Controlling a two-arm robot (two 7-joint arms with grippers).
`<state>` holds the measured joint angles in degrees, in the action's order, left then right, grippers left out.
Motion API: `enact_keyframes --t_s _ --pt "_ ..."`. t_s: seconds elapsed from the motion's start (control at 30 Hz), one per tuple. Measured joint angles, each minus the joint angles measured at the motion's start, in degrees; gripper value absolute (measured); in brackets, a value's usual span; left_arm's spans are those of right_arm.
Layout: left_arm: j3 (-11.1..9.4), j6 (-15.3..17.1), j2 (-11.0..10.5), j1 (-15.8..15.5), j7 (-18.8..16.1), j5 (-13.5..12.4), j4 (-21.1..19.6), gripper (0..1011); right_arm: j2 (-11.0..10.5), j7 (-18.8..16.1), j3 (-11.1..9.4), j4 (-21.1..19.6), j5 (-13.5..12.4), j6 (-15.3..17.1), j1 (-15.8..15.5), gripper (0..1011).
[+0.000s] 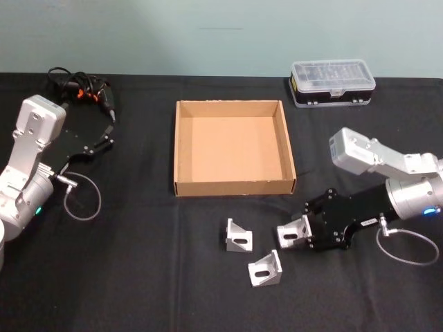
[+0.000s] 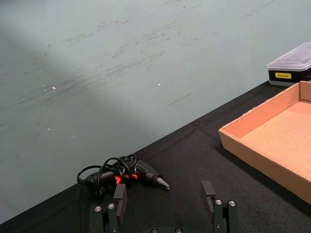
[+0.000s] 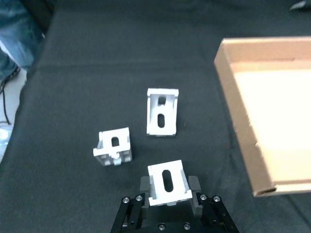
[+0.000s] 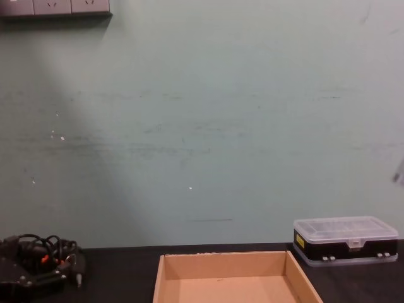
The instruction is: Use one hand to pick up the angle iron from the table and place it into the box.
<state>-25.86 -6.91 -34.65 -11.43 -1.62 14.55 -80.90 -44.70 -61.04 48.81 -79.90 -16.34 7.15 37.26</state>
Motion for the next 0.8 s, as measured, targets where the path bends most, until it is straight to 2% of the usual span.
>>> enact_keyframes --t_s 0.2,0.47,0.5,0.67,0.8 --pt "0.0 0.0 0.0 0.0 0.0 0.0 0.0 1000 -0.2 0.5 -1.4 -1.0 -1.7 -0.2 0.4 474" --pt "0.0 0.0 0.0 0.0 0.0 0.0 0.0 1000 0.5 5.4 -4.4 -1.9 -2.8 -0.5 0.7 474" --pt "0.0 0.0 0.0 0.0 0.0 0.0 0.0 1000 1.1 7.1 -5.3 -1.7 -2.8 -0.6 0.8 474" --pt "0.0 0.0 0.0 0.0 0.0 0.0 0.0 1000 2.6 9.8 -6.4 -0.8 -2.5 -0.8 1.0 474" --pt "0.0 0.0 0.0 0.0 0.0 0.0 0.0 1000 5.1 12.8 -7.3 1.2 -1.4 -1.2 1.4 474"
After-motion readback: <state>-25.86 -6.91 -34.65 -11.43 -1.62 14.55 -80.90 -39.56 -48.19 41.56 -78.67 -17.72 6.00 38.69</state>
